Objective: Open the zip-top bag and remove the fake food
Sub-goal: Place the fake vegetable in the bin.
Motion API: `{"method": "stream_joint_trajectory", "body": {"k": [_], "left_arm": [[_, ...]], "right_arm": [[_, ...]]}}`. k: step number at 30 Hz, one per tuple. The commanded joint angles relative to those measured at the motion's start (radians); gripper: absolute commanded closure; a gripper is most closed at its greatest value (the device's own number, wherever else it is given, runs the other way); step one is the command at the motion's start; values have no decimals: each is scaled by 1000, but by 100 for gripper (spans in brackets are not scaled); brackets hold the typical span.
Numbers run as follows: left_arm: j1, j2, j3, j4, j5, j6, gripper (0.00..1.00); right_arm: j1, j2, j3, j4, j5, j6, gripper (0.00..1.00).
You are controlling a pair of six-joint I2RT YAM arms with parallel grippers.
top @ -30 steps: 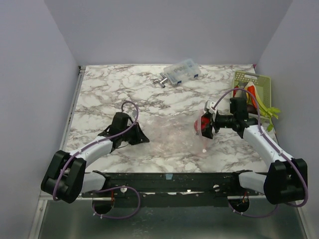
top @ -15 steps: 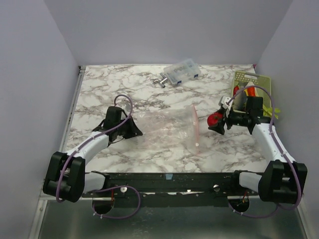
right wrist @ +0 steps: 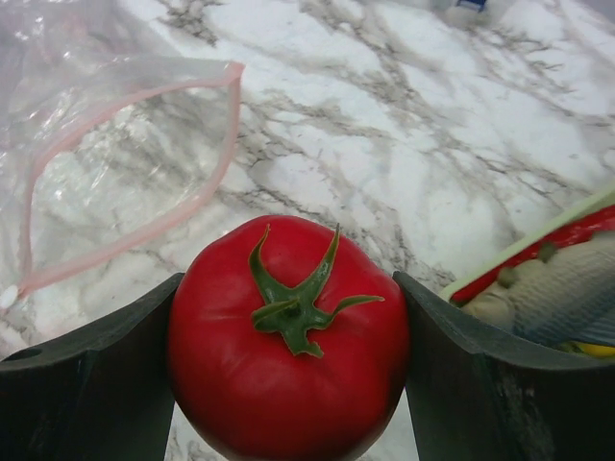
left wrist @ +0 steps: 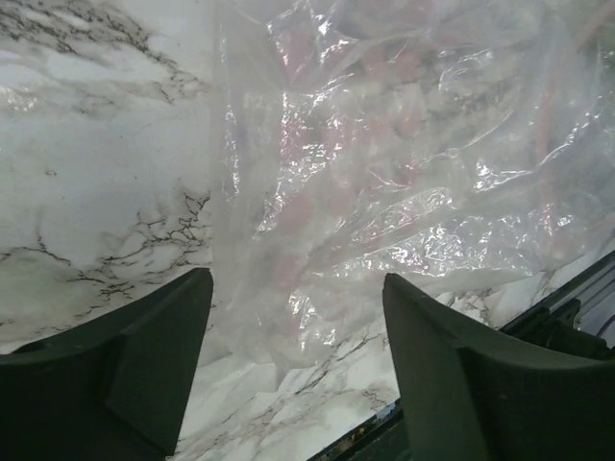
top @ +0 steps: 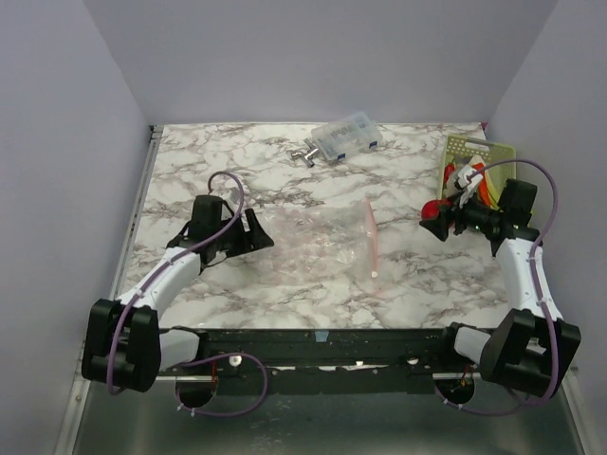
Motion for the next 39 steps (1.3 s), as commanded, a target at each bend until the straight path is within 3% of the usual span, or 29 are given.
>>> {"method": "stream_joint_trajectory", "body": {"k": [1, 7, 15, 25, 39], "left_arm": [[22, -97, 71, -85, -17, 53, 19], [29, -226, 166, -216, -72, 171, 2], [29, -331, 230, -302, -167, 351, 1], [27, -422, 165, -276, -220, 391, 2], [22, -352, 175, -284, -192, 389, 1]], "right_arm": [[-5, -48, -13, 228, 163, 220, 67], [-6, 11, 66, 301, 348, 326, 68], [-8, 157, 209, 340, 505, 437, 67], [-40, 423, 408, 375, 740, 577, 65], [-54, 723, 598, 470, 959, 634, 63]]}}
